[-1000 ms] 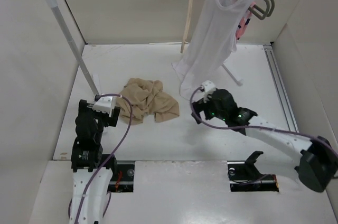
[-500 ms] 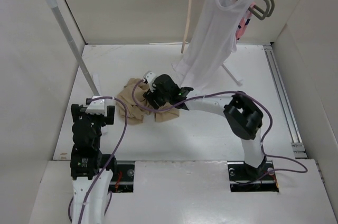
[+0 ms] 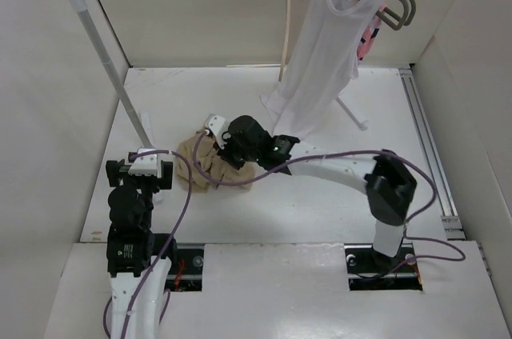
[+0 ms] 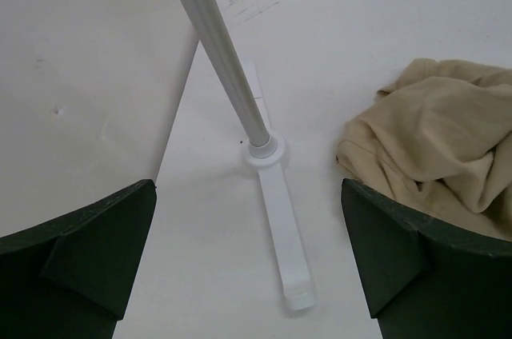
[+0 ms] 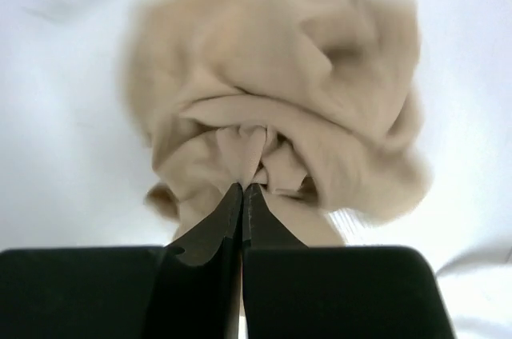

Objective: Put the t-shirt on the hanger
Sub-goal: Move the tshirt to the center of the board

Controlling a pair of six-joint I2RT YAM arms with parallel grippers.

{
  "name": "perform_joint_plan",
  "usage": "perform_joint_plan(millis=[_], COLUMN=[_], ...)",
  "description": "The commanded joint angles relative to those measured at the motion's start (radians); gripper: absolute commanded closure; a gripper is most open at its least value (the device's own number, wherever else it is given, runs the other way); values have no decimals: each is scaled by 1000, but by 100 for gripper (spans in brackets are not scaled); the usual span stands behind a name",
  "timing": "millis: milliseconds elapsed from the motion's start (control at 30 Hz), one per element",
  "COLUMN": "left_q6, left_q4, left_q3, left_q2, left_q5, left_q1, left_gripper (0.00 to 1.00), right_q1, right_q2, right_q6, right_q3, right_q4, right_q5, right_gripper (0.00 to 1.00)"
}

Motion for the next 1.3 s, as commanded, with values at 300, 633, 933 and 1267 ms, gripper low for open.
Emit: perform_joint_plan(millis=[300,633,933,1267], left_q6=[-16,-16,-7,-7], left_q4=[56,56,56,56], left_q3=[-8,-8,-8,-8], left_q2=[-18,-18,-27,-36], left_q5=[-38,-29,-19,-10], left_q1=[4,4,4,4], left_gripper=[0,0,0,0], right_q1=[5,-267,-7,82], right_q2=[-642,-659,-707,-437], right_q6=[67,225,56,75], right_q3=[-271,-439,-480,-476], right_q4=[211,-292,-166,-64], right_q5=[-62,158,-21,-221], right_gripper=[100,1,4,18])
